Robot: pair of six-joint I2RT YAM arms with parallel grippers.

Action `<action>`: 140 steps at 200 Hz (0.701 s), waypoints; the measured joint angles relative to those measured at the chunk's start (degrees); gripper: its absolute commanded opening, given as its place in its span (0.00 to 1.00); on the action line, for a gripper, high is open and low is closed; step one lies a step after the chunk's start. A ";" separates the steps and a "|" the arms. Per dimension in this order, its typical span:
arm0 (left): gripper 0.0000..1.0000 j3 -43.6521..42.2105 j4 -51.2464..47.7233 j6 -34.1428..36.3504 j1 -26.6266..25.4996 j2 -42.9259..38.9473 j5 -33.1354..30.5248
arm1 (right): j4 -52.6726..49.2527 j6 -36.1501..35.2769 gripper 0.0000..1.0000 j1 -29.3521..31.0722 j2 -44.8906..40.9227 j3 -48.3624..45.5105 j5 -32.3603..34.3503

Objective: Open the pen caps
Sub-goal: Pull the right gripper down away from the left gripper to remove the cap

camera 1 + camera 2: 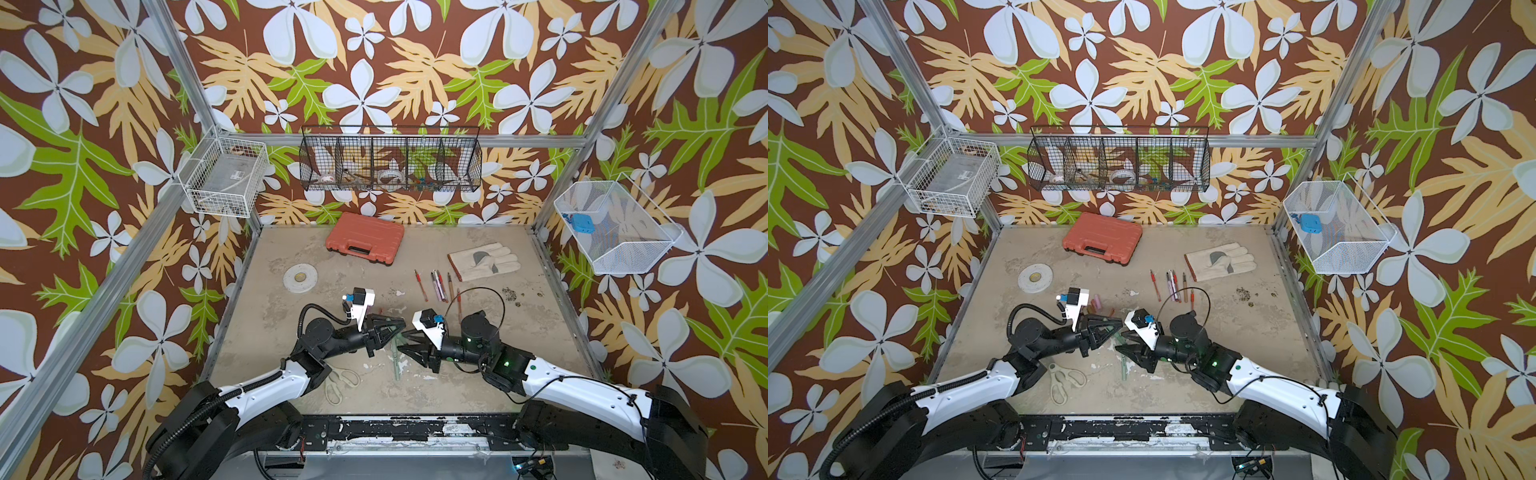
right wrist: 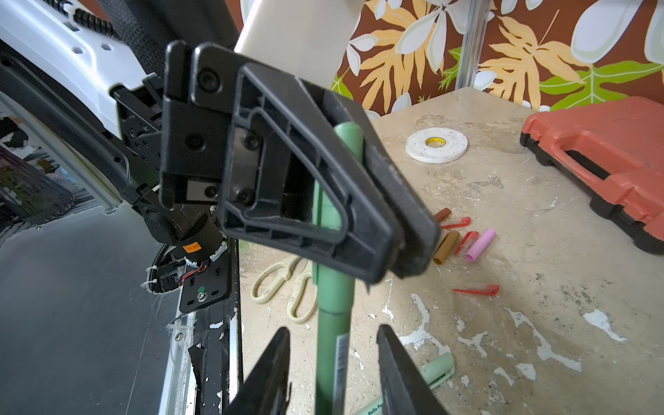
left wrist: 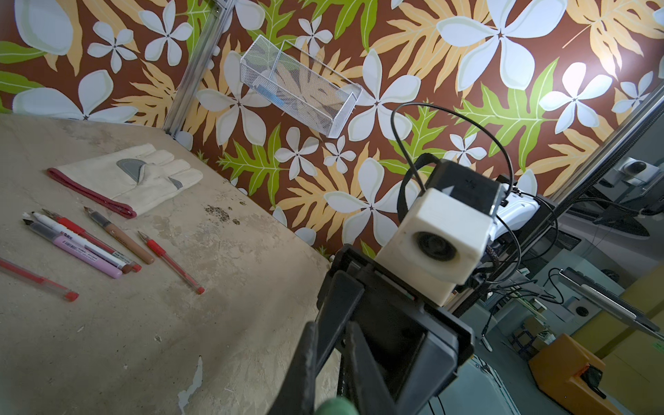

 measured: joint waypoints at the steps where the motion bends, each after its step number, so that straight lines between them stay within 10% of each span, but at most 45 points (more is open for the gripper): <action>1: 0.00 0.00 0.00 0.00 0.00 0.00 0.02 | -0.02 0.00 0.33 0.00 0.02 0.00 -0.02; 63: 0.00 0.59 0.33 0.72 -0.28 0.52 0.66 | -0.02 1.05 0.00 -0.04 0.17 0.02 -1.27; 140: 0.00 0.61 -2.16 -3.17 -0.70 0.22 -6.05 | -0.55 0.52 0.00 4.44 -1.64 -0.79 12.79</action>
